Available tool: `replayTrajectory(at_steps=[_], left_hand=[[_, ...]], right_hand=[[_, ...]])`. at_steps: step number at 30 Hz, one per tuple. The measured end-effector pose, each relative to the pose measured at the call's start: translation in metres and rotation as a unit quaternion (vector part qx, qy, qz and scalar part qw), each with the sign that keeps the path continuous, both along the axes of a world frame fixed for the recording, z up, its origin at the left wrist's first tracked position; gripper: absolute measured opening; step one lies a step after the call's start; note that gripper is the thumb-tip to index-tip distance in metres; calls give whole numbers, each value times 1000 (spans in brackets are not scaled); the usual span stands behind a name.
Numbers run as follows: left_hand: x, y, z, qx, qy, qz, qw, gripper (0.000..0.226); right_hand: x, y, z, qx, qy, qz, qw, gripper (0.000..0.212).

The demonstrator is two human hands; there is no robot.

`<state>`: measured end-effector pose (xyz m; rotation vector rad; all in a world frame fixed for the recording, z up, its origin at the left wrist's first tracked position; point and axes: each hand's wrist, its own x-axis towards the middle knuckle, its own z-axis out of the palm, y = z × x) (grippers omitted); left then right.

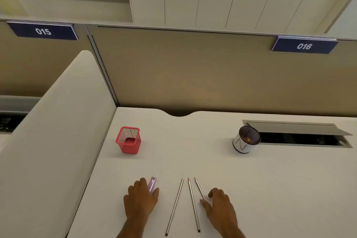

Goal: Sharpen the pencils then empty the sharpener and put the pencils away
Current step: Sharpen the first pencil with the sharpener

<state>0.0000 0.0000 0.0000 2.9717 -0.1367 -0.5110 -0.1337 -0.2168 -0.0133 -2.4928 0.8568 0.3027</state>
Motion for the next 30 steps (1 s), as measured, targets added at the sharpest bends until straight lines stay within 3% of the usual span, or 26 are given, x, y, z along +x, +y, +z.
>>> replayTrajectory(at_steps=[9,15,18,22,23,27,30], left_hand=[[12,-5,-12,-98,29,44,994,32],[11,-7,-10,-158,41,80,983,24],[5,-12,-7,-236,53,130,961,19],[-5,-27,4,-384,122,212,891,11],[-8,-31,7,-431,145,232,860,12],[-28,-44,24,-622,226,320,678,17],[-40,-51,34,-673,242,330,616,22]], right_hand=[[5,-1,-7,45,25,-14,999,22],[5,-2,-7,-16,44,29,998,17],[2,-4,-6,-36,32,30,998,15],[0,-5,5,108,-76,-117,984,7],[0,-5,10,143,-110,-133,975,8],[-1,7,36,201,-220,-117,947,32],[-3,17,52,231,-273,-97,929,42]])
